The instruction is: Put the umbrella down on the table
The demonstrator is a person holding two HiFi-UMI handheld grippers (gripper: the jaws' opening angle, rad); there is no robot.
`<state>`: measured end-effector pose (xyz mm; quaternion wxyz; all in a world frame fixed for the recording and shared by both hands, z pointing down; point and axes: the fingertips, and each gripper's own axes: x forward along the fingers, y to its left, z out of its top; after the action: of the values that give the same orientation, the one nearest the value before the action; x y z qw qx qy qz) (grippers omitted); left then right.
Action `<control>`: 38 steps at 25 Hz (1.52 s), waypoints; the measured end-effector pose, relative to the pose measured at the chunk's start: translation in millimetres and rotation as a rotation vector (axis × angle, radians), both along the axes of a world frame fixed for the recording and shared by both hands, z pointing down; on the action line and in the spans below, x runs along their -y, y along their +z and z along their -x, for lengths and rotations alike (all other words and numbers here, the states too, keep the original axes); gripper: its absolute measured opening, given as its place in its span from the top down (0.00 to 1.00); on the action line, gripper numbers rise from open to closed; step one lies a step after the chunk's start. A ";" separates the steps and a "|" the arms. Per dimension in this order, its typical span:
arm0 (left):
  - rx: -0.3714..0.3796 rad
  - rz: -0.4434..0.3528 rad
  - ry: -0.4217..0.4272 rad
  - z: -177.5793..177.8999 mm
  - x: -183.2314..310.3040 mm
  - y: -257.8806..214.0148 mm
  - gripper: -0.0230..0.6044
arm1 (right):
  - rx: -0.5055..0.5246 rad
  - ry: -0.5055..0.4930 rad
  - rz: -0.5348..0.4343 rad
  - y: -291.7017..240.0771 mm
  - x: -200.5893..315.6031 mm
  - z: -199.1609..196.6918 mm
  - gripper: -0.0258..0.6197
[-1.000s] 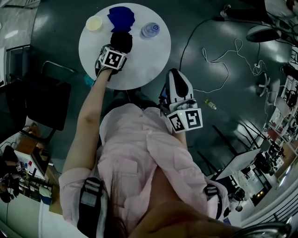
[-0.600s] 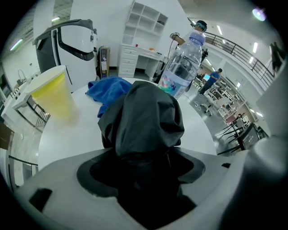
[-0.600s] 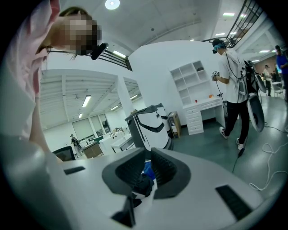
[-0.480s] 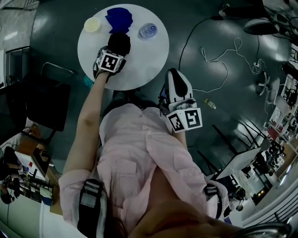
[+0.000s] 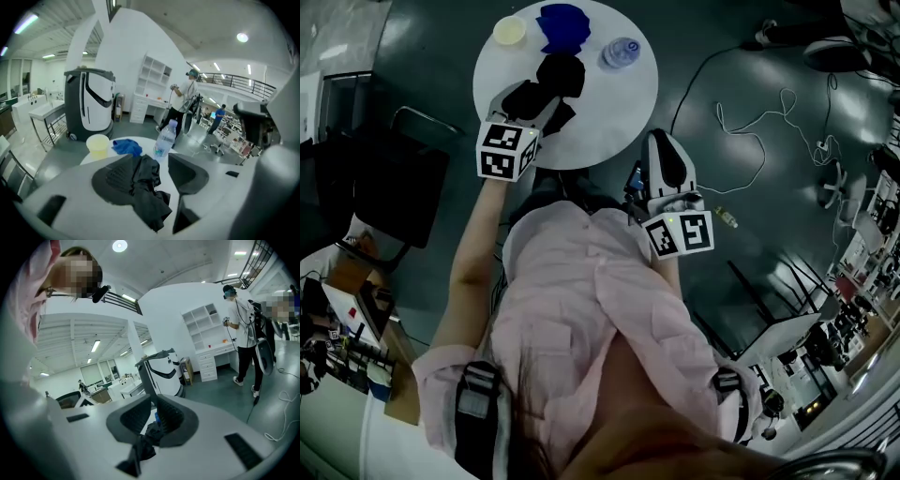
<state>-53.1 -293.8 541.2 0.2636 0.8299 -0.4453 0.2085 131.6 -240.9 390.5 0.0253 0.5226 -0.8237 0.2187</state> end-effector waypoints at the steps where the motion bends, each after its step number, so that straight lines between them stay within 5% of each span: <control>1: -0.013 -0.041 -0.022 2.7 -1.0 -16.0 0.62 | 0.002 -0.004 -0.004 -0.7 -1.6 2.3 0.91; 6: -0.052 -0.190 -0.056 8.6 -18.2 -79.9 0.87 | 0.011 -0.012 -0.033 -9.8 -14.5 14.0 0.91; 9: -0.082 -0.255 -0.072 13.9 -35.9 -114.2 0.93 | 0.014 -0.021 -0.052 -14.9 -23.7 19.7 0.91; 26: -0.089 -0.516 -0.274 60.5 -148.2 -222.1 0.93 | 0.018 -0.084 -0.155 -47.2 -61.3 44.1 0.91; 38: -0.197 -0.496 -0.258 43.7 -155.1 -225.7 0.93 | -0.037 -0.070 -0.200 -57.1 -80.7 40.5 0.91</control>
<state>-96.8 -138.7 315.5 0.1190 0.8218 -0.5568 -0.0232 91.0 -160.2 333.4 -0.0040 0.4974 -0.8585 0.1247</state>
